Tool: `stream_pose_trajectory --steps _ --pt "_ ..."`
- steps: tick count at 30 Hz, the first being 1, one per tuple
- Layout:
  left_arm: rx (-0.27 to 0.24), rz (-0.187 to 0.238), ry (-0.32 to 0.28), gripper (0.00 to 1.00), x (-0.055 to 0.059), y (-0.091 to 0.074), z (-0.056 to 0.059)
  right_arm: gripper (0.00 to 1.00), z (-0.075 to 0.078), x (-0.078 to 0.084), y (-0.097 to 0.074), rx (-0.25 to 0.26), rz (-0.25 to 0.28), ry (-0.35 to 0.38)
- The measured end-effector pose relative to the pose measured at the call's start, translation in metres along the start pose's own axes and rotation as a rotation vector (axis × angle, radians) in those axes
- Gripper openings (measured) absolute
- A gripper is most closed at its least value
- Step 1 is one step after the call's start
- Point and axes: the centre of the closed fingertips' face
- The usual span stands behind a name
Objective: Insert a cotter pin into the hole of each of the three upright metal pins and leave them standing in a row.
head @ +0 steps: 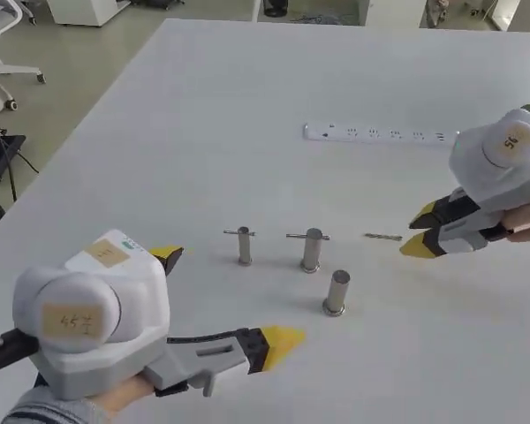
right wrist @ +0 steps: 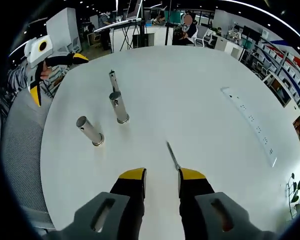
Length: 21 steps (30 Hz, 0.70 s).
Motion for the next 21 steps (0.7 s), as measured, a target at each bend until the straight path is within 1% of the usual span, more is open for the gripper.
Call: stream_pose_trajectory --steps 5,9,17,21 --pt "-0.002 -0.005 -0.009 0.97 0.004 0.001 -0.002 0.19 0.011 0.001 0.007 0.001 -0.019 0.004" --pt "-0.003 -0.012 -0.010 0.97 0.007 0.001 -0.003 0.17 0.014 0.000 0.014 -0.006 -0.035 -0.003" --pt "-0.005 -0.013 -0.017 0.96 0.009 0.002 -0.005 0.11 0.016 0.001 0.028 -0.028 -0.077 -0.041" --pt "-0.006 -0.014 -0.020 0.95 0.009 0.002 -0.006 0.10 0.017 0.000 0.031 -0.030 -0.086 -0.050"
Point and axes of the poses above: the centre of the closed fingertips' face, and the gripper's own axes: y roughly forward along the fingers, z roughly to its right, x roughly out of its underside, and after that the axes turned 4 degrees about y, right-handed
